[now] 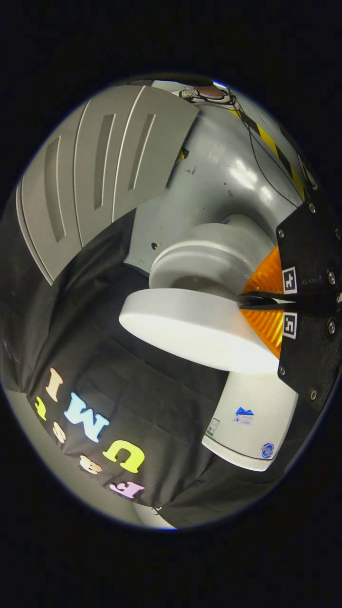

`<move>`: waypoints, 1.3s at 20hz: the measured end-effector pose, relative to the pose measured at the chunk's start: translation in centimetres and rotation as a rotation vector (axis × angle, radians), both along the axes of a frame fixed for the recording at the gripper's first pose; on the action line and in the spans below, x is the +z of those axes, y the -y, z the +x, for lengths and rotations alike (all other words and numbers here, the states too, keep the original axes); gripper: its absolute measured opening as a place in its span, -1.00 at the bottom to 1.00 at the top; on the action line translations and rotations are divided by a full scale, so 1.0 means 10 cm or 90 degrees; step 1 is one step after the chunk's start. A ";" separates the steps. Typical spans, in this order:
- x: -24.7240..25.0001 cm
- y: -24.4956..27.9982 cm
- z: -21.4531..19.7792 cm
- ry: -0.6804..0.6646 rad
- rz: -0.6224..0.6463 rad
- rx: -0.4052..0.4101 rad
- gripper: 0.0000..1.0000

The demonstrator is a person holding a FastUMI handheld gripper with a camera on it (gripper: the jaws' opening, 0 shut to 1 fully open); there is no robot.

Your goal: Open the toilet lid.

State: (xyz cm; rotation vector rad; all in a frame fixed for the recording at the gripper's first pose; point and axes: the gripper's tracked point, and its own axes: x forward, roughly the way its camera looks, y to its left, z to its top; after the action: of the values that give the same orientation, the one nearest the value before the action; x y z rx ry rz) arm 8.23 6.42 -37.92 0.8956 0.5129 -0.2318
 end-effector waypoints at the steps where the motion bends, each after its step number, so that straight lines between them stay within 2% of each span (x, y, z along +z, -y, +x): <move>1: 0.03 -0.01 0.00 -0.004 -0.006 -0.001 -1.00; 11: 0.23 -0.05 0.03 -0.034 -0.068 -0.004 -1.00; 20: 0.86 -0.31 0.09 0.003 -0.248 0.075 -1.00; 26: 1.11 -0.48 0.12 -0.006 -0.346 0.114 -0.99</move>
State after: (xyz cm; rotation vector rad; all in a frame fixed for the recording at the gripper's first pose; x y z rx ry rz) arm 9.40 11.25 -26.78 0.3173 0.5020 -0.1986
